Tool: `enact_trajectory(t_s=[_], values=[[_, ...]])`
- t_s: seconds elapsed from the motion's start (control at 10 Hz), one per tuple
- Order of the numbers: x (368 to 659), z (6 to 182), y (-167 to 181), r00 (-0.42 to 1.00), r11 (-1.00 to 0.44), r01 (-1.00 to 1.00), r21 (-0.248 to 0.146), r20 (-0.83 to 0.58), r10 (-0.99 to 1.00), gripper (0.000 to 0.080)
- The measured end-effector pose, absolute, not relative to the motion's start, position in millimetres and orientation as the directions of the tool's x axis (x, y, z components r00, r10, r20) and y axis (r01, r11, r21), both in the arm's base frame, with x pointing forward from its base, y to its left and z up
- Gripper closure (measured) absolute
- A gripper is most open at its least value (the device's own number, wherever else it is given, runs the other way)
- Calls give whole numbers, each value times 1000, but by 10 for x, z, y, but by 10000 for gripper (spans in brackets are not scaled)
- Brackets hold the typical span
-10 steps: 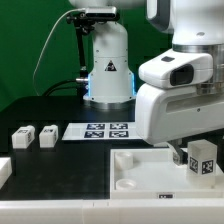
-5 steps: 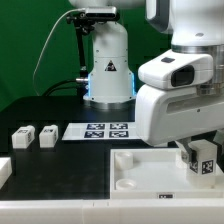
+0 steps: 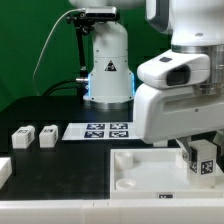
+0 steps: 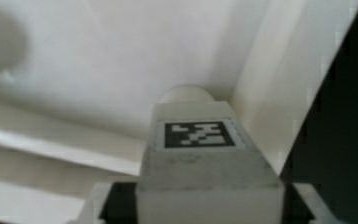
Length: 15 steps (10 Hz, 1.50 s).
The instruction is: Assemble one leg
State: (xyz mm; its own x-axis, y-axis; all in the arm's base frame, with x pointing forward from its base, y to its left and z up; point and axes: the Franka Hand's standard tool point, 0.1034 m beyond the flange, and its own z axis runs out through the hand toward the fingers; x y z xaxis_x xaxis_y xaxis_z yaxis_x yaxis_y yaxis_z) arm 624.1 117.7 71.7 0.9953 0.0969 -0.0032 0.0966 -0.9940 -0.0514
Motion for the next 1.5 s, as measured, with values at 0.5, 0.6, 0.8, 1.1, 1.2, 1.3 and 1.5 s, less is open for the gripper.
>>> enact_trajectory(t_s=[0.5, 0.6, 0.8, 1.1, 1.2, 1.3, 1.5], values=[[6250, 718, 1146, 830, -828, -557, -60, -52, -555, 508], [6248, 717, 1150, 747, -746, -664, -52, -60, -662, 508], [6233, 715, 1171, 580, -580, -814, -27, -64, -812, 508], [6237, 714, 1169, 518, -518, -855, -26, -69, -852, 508], [6237, 714, 1170, 538, -537, -843, -28, -68, -840, 416], [6236, 714, 1171, 567, -567, -823, -30, -67, -821, 279], [6233, 707, 1171, 654, -654, -756, -34, -60, -754, 172]])
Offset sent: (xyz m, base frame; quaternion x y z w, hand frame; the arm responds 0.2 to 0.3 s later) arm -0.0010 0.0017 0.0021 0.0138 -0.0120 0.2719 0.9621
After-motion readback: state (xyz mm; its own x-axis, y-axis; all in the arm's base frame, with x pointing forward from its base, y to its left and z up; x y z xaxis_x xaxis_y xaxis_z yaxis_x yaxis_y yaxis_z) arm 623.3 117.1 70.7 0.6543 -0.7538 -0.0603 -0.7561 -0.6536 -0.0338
